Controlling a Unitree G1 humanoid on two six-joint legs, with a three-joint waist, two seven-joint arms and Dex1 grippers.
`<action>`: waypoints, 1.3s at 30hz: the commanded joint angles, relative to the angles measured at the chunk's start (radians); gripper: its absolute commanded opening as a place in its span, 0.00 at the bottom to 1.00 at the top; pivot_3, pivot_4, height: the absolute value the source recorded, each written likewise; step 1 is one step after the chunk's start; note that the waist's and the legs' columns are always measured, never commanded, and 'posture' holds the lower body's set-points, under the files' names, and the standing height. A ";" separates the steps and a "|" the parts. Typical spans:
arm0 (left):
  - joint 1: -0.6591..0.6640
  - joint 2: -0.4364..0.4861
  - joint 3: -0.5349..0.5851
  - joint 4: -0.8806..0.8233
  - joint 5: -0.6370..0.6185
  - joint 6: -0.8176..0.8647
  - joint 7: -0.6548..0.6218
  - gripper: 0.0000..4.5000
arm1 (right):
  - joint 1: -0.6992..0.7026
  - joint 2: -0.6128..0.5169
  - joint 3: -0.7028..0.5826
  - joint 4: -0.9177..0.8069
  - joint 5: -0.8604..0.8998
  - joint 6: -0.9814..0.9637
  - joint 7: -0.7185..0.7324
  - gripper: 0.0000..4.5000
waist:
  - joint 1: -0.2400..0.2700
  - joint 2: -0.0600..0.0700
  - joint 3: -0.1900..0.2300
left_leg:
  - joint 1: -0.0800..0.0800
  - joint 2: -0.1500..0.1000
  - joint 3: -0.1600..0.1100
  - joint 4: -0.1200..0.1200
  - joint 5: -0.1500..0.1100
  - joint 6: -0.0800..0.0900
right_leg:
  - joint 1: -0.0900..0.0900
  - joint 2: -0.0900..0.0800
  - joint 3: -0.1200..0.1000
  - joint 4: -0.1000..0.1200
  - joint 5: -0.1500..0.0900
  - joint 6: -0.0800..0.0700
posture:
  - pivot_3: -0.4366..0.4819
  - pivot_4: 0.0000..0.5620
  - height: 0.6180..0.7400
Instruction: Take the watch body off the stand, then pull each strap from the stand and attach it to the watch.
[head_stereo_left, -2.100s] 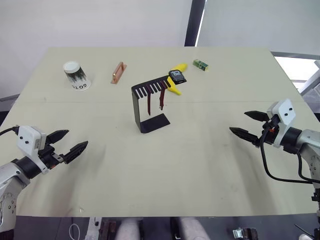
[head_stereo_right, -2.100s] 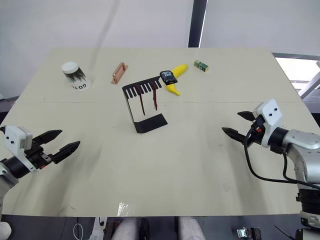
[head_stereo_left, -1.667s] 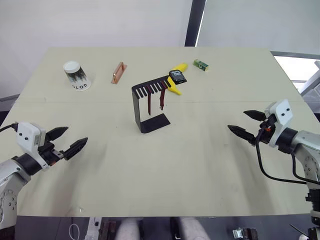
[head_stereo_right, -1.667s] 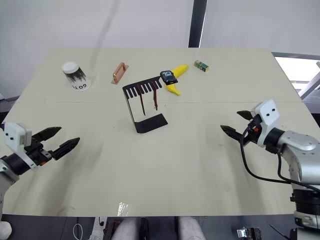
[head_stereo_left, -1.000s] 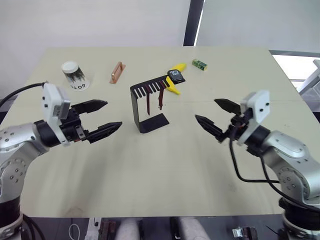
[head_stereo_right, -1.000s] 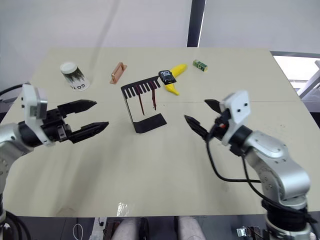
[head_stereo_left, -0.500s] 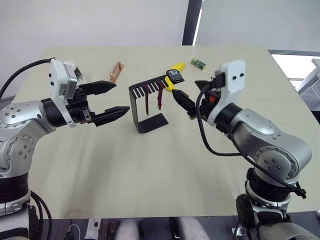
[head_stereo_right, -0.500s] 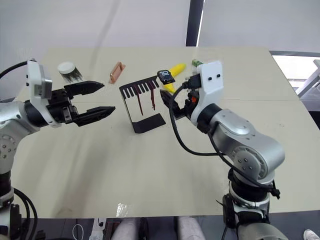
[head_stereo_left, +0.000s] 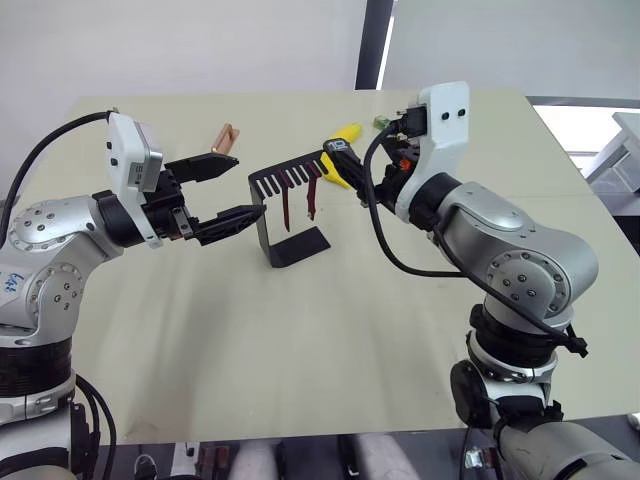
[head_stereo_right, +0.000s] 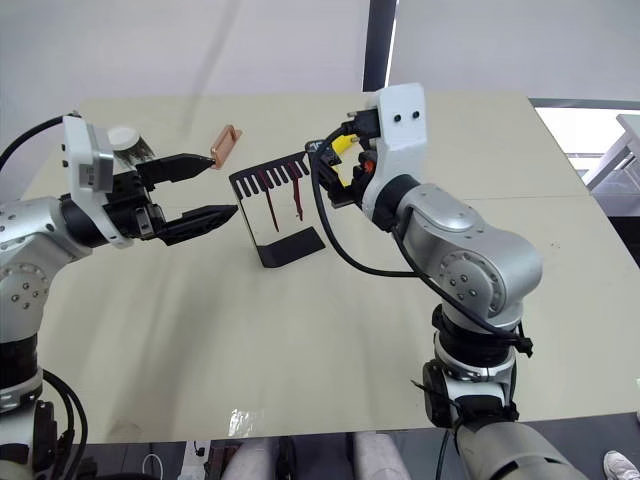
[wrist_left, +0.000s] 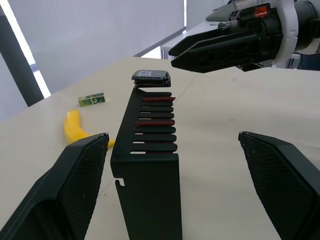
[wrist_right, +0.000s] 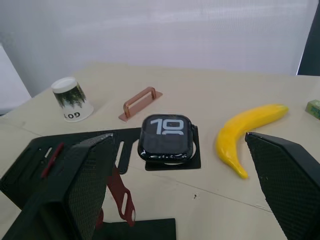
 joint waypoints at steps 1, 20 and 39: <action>-0.016 0.001 0.011 -0.024 0.005 -0.016 0.005 1.00 | -0.027 0.017 0.006 -0.005 -0.020 0.000 -0.021 0.99 | -0.002 0.000 0.000 | 0.000 0.000 0.000 0.000 0.000 0.000 | 0.000 0.000 0.000 0.000 0.000 0.000 | 0.48 0.27 1.00; 0.011 -0.003 0.022 -0.056 0.004 -0.014 0.031 1.00 | -0.064 0.083 0.050 0.097 -0.109 -0.056 -0.002 0.99 | -0.013 0.000 0.000 | 0.000 0.000 -0.001 -0.001 0.000 0.000 | 0.000 0.000 0.000 0.000 0.000 0.000 | 0.48 0.27 1.00; 0.011 -0.003 0.042 -0.054 0.009 -0.019 0.058 1.00 | -0.074 0.086 0.066 0.144 -0.134 -0.105 0.027 0.99 | -0.014 0.000 0.000 | 0.000 0.000 -0.001 -0.001 0.000 0.000 | 0.000 0.000 0.000 0.000 0.000 0.000 | 0.48 0.27 1.00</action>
